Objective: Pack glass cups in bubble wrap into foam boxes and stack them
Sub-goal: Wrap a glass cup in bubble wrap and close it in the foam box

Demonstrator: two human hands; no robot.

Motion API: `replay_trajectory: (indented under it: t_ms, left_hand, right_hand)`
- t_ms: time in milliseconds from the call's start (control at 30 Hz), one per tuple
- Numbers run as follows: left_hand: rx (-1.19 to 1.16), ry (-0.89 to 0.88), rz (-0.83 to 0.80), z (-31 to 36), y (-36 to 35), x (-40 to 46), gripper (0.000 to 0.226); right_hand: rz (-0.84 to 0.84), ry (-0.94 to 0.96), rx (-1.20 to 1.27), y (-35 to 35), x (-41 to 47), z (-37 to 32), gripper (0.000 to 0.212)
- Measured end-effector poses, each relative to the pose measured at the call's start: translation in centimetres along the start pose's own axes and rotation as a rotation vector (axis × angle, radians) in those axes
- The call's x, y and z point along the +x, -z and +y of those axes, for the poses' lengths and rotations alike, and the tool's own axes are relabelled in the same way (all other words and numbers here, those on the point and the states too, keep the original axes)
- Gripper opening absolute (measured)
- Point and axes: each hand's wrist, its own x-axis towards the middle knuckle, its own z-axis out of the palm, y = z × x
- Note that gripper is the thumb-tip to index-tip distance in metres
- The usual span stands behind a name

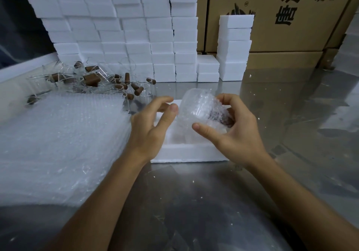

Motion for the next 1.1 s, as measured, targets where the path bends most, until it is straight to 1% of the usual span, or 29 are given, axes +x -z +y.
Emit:
replay_trajectory:
  t_ms: [67, 133, 233, 300, 367, 400, 433, 467, 533, 567, 633, 767, 867, 967, 1100]
  left_hand:
    - [-0.031, 0.003, -0.072, 0.7, 0.0, 0.1, 0.051]
    - [-0.029, 0.003, -0.138, 1.3, -0.5, 0.1, 0.061]
    - [-0.089, 0.036, -0.11, 1.9, -0.9, 0.2, 0.073]
    - [-0.181, 0.071, -0.102, 2.0, -0.5, 0.4, 0.073]
    - [-0.269, 0.106, -0.086, 1.9, -0.1, 0.6, 0.064]
    - [-0.309, 0.126, -0.066, 1.7, 0.0, 0.7, 0.058]
    - [-0.34, 0.144, -0.042, 1.5, 0.2, 0.8, 0.054]
    - [-0.35, 0.156, -0.023, 1.3, 0.3, 0.9, 0.052]
    - [-0.316, 0.152, -0.022, 0.8, 0.6, 0.9, 0.05]
    - [-0.294, 0.142, -0.04, 0.6, 0.7, 0.9, 0.049]
    - [-0.24, 0.112, -0.075, 0.4, 0.8, 0.7, 0.052]
    - [0.01, 0.016, -0.107, -0.1, 1.2, 0.5, 0.063]
    - [0.097, 0.007, -0.139, -0.7, 1.5, 0.5, 0.061]
    - [0.187, 0.034, -0.2, -1.5, 1.5, 0.4, 0.056]
    - [0.217, 0.065, -0.224, -1.9, 1.7, 0.4, 0.056]
  right_hand:
    - [-0.007, 0.102, -0.056, 0.0, 0.1, 0.1, 0.058]
    - [-0.032, 0.22, -0.138, 0.0, 0.1, 0.2, 0.059]
    - [-0.027, 0.317, -0.204, -0.2, 0.2, 0.3, 0.061]
    - [-0.014, 0.347, -0.2, -0.4, 0.2, 0.2, 0.065]
    - [-0.039, 0.326, -0.159, -0.2, 0.1, 0.1, 0.075]
    - [-0.063, 0.284, -0.128, 0.0, 0.2, 0.1, 0.081]
    - [-0.084, 0.221, -0.087, 0.2, 0.2, 0.0, 0.081]
    - [-0.096, 0.153, -0.031, 0.3, 0.2, 0.0, 0.074]
    - [-0.07, 0.051, 0.073, 0.3, 0.3, 0.1, 0.052]
    - [-0.047, 0.028, 0.095, 0.3, 0.4, 0.1, 0.042]
    - [-0.045, 0.025, 0.109, 0.1, 0.4, 0.1, 0.03]
    - [-0.104, 0.044, 0.078, -0.3, 0.4, 0.2, 0.028]
    - [-0.152, 0.026, 0.05, -0.4, 0.4, 0.5, 0.026]
    - [-0.196, -0.003, 0.019, -0.6, 0.1, 0.8, 0.027]
    - [-0.188, -0.02, 0.015, -0.7, 0.0, 0.8, 0.026]
